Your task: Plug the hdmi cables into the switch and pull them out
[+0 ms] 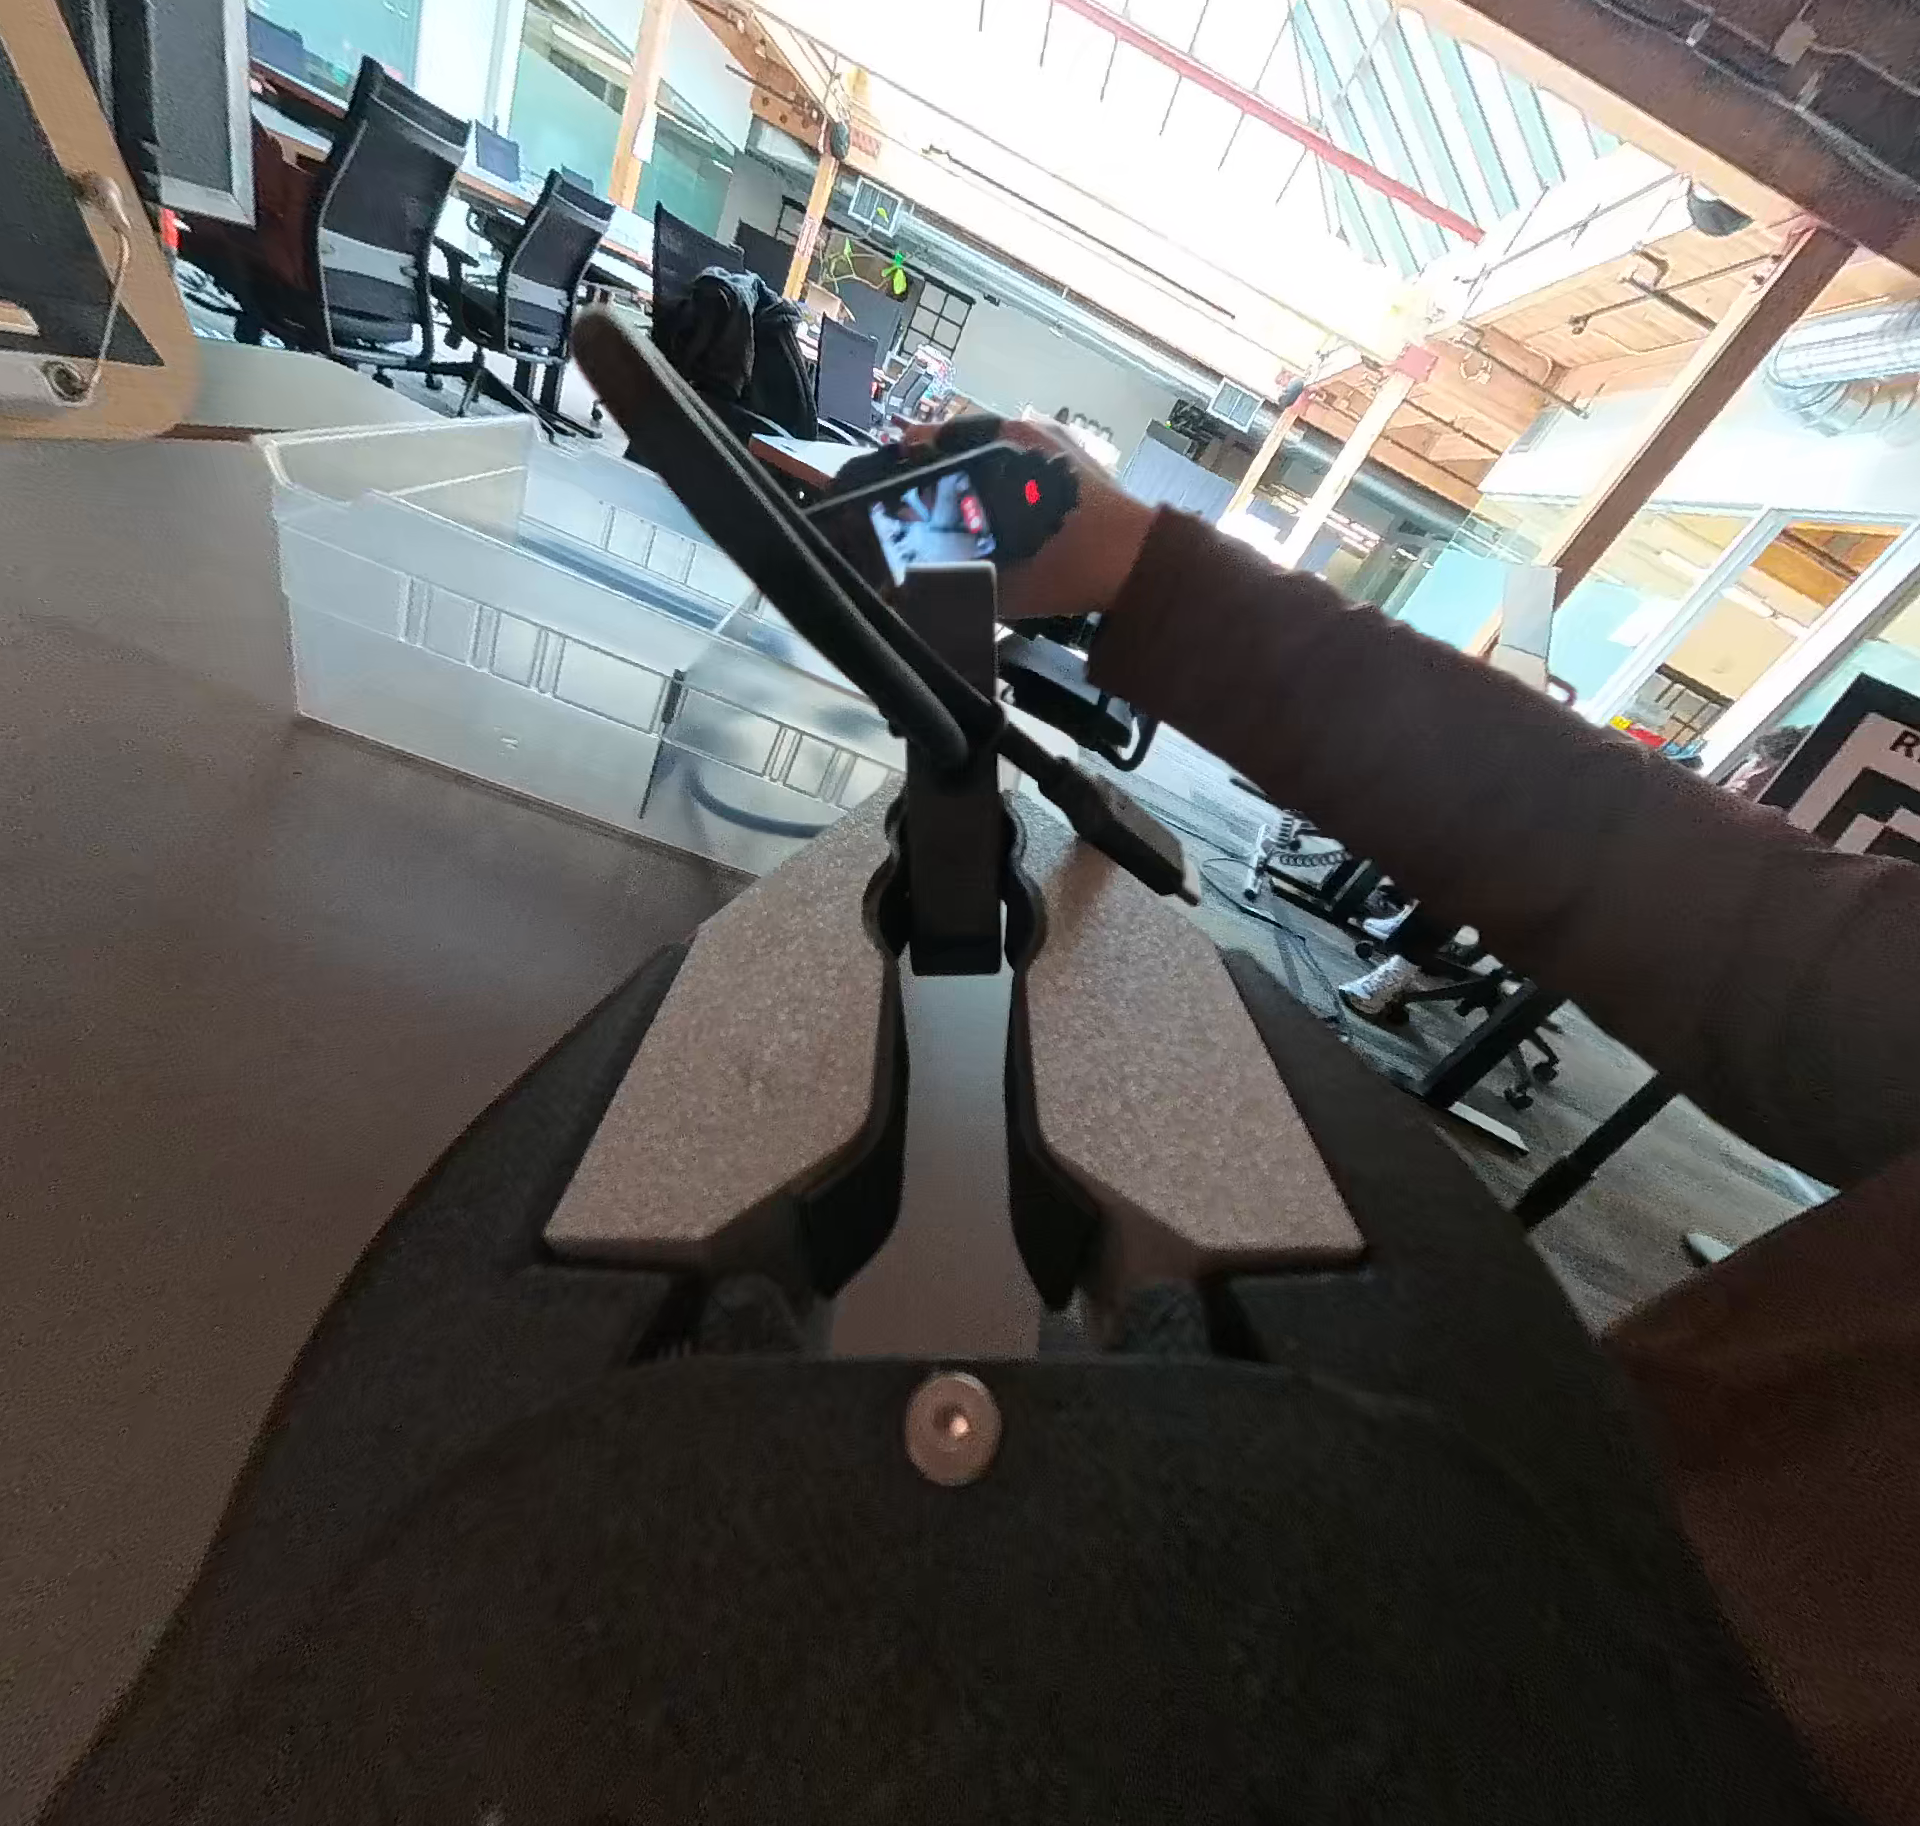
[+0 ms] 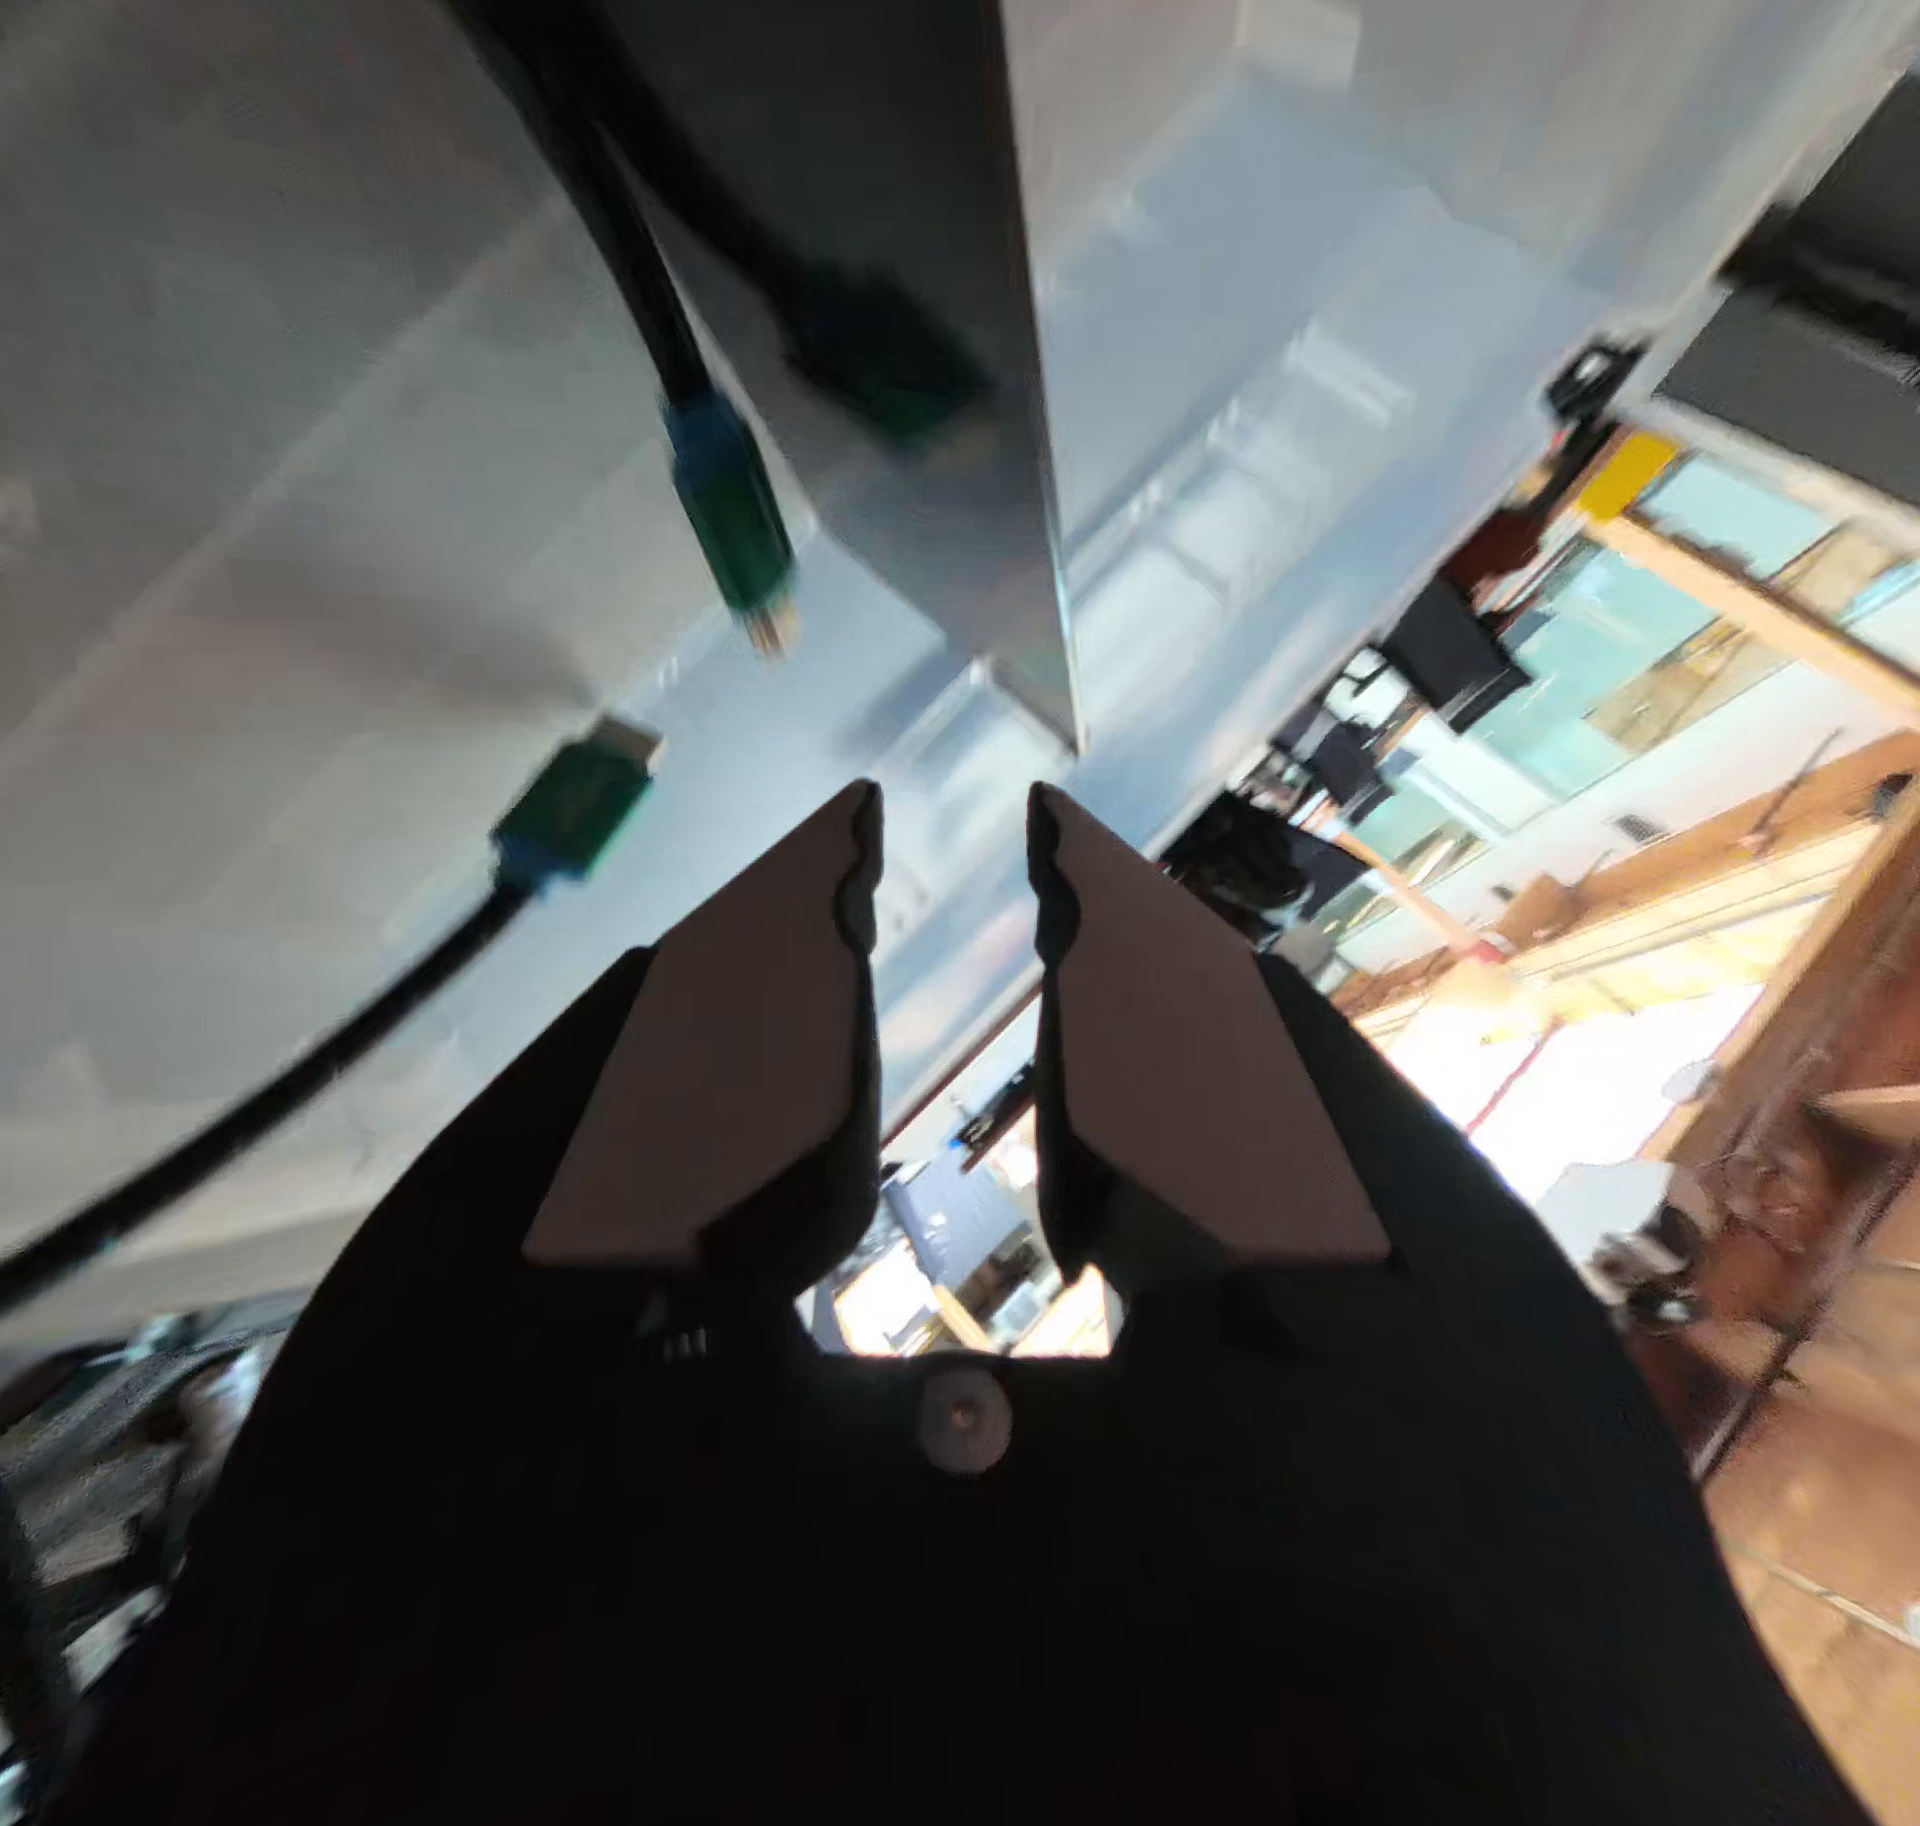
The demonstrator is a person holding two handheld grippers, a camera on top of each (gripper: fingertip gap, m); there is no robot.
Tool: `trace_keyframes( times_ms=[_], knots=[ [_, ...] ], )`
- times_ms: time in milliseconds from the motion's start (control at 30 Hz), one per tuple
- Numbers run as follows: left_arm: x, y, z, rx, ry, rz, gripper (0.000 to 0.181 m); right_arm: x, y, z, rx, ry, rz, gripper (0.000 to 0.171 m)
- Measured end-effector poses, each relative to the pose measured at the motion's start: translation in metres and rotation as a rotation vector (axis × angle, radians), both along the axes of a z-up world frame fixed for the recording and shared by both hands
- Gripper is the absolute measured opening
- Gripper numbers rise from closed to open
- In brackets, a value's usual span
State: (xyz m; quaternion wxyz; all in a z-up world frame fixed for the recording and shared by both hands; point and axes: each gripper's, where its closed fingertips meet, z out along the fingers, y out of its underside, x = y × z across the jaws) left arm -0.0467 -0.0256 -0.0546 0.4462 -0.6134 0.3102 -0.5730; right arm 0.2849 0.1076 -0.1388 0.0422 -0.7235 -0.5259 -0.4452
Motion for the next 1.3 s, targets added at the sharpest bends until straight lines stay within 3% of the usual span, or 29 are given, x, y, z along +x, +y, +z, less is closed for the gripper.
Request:
trace_keyframes(
  times_ms=[100,200,400,467,567,633,700,767,833,867,967,1033,1133,1233,1300],
  knots=[
    [0.003,0.003,-0.006,0.028,0.014,-0.005,0.011,0.009,-0.016,0.022,0.058,0.146,-0.076,0.019],
    [0.013,-0.004,-0.015,0.062,0.095,-0.053,0.011,0.017,-0.036,0.045,0.176,0.33,-0.207,0.032],
    [0.022,-0.017,-0.015,0.064,0.108,-0.104,0.011,-0.047,-0.066,0.063,0.22,1.107,-0.317,0.034],
    [0.026,-0.025,-0.017,0.074,0.14,-0.126,0.012,-0.1,-0.086,0.087,0.171,1.417,-0.179,0.032],
    [0.036,-0.045,-0.021,0.09,0.206,-0.204,0.012,-0.183,-0.138,0.106,0.007,1.694,0.117,0.044],
    [0.049,-0.059,-0.024,0.079,0.24,-0.268,0.012,-0.225,-0.17,0.093,-0.141,1.755,0.232,0.051],
    [0.064,-0.065,-0.029,0.061,0.29,-0.294,0.012,-0.242,-0.177,0.07,-0.166,1.71,0.238,0.054],
    [0.079,-0.075,-0.035,0.078,0.337,-0.346,0.012,-0.251,-0.186,0.065,-0.196,1.779,0.273,0.041],
    [0.09,-0.086,-0.039,0.098,0.369,-0.399,0.012,-0.251,-0.191,0.061,-0.249,1.847,0.278,0.04],
    [0.094,-0.088,-0.041,0.109,0.385,-0.413,0.012,-0.252,-0.203,0.06,-0.336,1.89,0.296,0.017],
    [0.102,-0.096,-0.047,0.104,0.404,-0.467,0.012,-0.249,-0.22,0.05,-0.462,1.974,0.281,0.025],
    [0.106,-0.099,-0.056,0.113,0.44,-0.487,0.013,-0.242,-0.22,0.04,-0.421,1.958,0.298,0.012],
    [0.111,-0.099,-0.059,0.103,0.431,-0.476,0.015,-0.234,-0.222,0.04,-0.359,1.956,0.332,0.011],
    [0.096,-0.072,-0.062,0.151,0.441,-0.359,0.012,-0.204,-0.202,0.067,-0.166,2.013,0.331,0.011],
    [0.08,-0.041,-0.068,0.224,0.471,-0.223,0.0,-0.174,-0.18,0.09,0.019,2.002,0.298,0.01]
  ],
)
